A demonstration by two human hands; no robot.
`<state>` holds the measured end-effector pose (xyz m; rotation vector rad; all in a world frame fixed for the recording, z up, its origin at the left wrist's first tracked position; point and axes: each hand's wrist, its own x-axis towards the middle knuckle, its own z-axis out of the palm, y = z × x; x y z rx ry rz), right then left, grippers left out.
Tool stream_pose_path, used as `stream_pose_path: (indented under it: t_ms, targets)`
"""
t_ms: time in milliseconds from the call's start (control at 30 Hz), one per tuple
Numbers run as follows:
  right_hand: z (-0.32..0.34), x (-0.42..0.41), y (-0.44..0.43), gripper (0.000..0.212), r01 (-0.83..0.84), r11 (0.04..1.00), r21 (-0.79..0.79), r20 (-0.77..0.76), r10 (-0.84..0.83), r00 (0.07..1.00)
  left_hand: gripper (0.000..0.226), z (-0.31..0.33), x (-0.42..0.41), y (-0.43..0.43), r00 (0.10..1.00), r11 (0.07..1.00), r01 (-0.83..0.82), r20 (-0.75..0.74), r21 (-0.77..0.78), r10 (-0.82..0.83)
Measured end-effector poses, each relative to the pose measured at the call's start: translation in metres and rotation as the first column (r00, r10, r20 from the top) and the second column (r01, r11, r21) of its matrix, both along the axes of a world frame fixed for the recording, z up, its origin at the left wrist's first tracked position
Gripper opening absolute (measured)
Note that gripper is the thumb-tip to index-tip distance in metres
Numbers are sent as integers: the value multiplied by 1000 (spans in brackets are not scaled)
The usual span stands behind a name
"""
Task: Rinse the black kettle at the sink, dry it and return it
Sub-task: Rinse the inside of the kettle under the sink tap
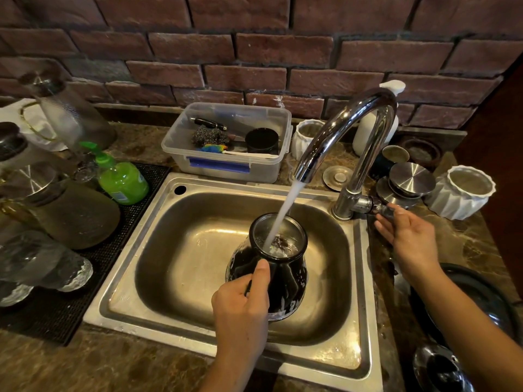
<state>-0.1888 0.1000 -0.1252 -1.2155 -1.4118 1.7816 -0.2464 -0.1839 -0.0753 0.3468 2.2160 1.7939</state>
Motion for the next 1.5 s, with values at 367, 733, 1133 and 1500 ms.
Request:
stream_pose_path:
  t_ms: [367,733,1133,1500]
  targets:
    - [9,-9,-13,40,72,997,43,130,-77,989,55,-2,-1,-1,999,1000,-22,24,3,22]
    - [15,-19,-42,42,-13,937,350,414,-142,899,56,2,-4,-4,1000,999,-10,5,35,10]
    - [32,-7,-46,52,-194,940,280,558,5,830,63,7,-4,1,999,999,-52,6,-13,52]
    - [64,11,-55,61,-348,908,235,573,160,804,63,27,-4,0,994,993,-107,-3,-55,107]
